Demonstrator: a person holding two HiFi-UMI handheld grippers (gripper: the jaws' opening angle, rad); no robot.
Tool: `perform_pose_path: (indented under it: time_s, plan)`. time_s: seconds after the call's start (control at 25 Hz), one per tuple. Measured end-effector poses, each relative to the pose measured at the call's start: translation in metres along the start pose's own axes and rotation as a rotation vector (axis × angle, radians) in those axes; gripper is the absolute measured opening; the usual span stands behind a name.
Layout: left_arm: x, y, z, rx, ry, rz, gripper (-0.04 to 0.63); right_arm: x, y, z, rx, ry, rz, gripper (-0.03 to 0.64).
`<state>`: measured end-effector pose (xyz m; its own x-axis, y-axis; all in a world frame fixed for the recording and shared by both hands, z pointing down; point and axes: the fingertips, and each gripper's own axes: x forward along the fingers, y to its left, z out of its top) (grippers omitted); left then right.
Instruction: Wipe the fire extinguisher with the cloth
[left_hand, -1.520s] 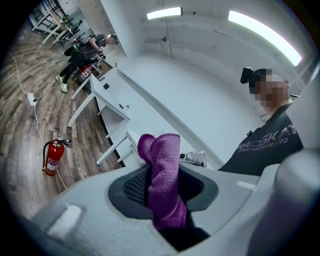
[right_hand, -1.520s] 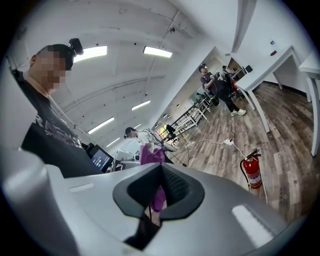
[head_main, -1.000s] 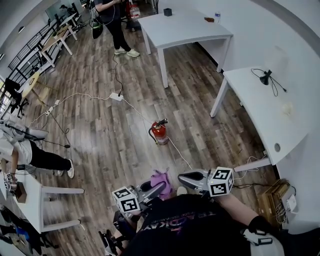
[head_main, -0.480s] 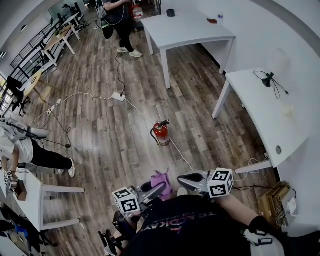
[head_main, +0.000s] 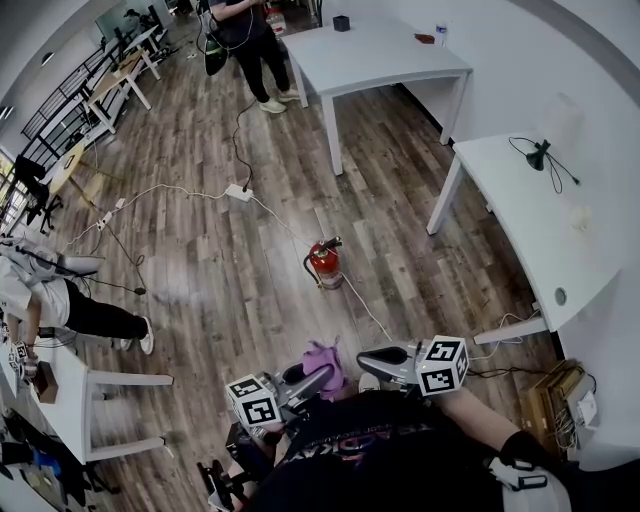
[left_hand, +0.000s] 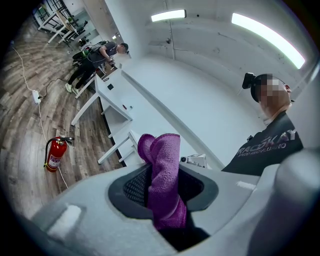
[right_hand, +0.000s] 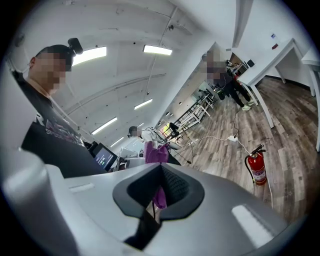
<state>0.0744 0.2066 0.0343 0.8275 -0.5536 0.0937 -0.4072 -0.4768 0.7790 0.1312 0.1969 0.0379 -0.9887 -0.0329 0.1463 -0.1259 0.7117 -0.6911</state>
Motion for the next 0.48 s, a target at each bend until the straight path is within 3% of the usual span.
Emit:
perform_pose_path:
  time_s: [0.48]
  plan:
    - [-0.0082, -0.0019, -0.0048, -0.009, -0.024, 0.011, 0.121, 0.0023, 0.0061, -0.0038, -0.012, 0.007, 0.002, 0.002]
